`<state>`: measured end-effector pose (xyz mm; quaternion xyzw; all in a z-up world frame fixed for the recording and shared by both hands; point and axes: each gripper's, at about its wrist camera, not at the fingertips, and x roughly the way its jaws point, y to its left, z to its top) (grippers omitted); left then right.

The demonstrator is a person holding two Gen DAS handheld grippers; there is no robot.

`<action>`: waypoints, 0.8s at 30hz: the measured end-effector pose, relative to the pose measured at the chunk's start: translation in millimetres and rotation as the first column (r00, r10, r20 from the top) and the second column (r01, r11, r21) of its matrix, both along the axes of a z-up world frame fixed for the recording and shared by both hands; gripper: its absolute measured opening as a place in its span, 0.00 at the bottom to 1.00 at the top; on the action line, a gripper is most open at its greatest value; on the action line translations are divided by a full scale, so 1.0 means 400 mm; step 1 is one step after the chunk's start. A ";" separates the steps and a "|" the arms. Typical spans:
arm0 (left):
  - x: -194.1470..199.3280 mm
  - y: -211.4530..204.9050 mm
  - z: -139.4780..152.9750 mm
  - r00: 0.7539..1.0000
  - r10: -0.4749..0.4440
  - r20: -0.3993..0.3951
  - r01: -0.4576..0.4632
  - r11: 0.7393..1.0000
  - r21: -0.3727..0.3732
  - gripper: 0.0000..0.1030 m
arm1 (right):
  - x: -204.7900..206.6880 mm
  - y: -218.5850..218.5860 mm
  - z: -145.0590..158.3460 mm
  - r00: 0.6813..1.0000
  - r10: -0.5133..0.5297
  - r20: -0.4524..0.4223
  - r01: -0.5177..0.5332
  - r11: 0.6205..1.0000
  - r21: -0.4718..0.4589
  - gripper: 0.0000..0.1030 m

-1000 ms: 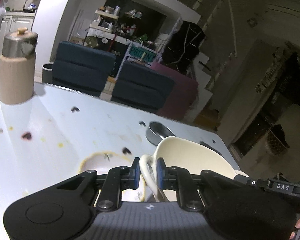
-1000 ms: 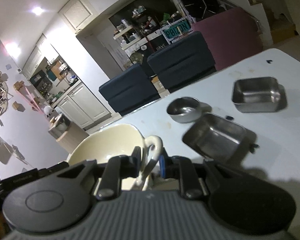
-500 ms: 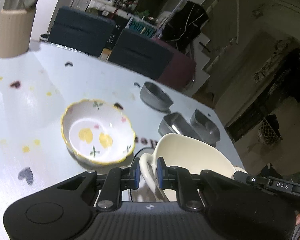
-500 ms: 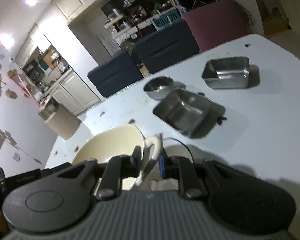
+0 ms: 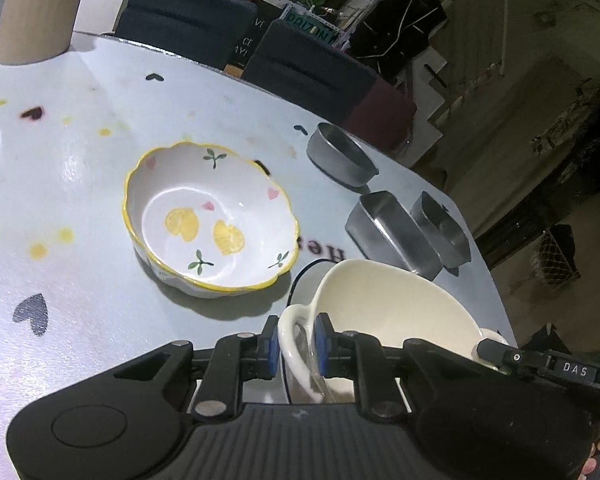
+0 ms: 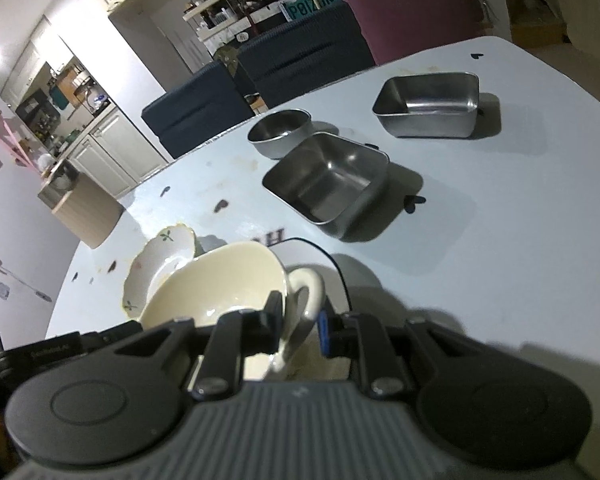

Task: Organize plates and bowls
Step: 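Lower the cream bowl beside the yellow-rimmed bowl and open both grippers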

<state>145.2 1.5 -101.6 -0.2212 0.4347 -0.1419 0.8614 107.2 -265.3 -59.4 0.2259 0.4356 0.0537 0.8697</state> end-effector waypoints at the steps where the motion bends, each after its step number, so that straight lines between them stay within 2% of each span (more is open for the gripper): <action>1: 0.003 -0.001 -0.006 1.000 0.001 -0.005 -0.001 1.000 0.000 0.20 | 0.004 0.001 -0.002 1.000 -0.001 -0.004 0.001 1.000 -0.005 0.20; 9: 0.026 -0.015 -0.035 1.000 0.006 -0.017 -0.005 1.000 0.025 0.21 | 0.035 0.007 -0.021 1.000 -0.011 -0.023 0.010 0.999 -0.041 0.20; 17: 0.029 -0.023 -0.033 1.000 0.006 0.001 -0.006 0.999 0.048 0.22 | 0.056 0.012 -0.020 1.000 -0.010 -0.017 0.009 0.998 -0.063 0.20; 24: 0.028 -0.031 -0.023 1.000 -0.009 -0.001 0.009 0.997 0.083 0.22 | 0.068 0.017 -0.029 0.999 0.015 -0.049 -0.019 0.996 -0.092 0.23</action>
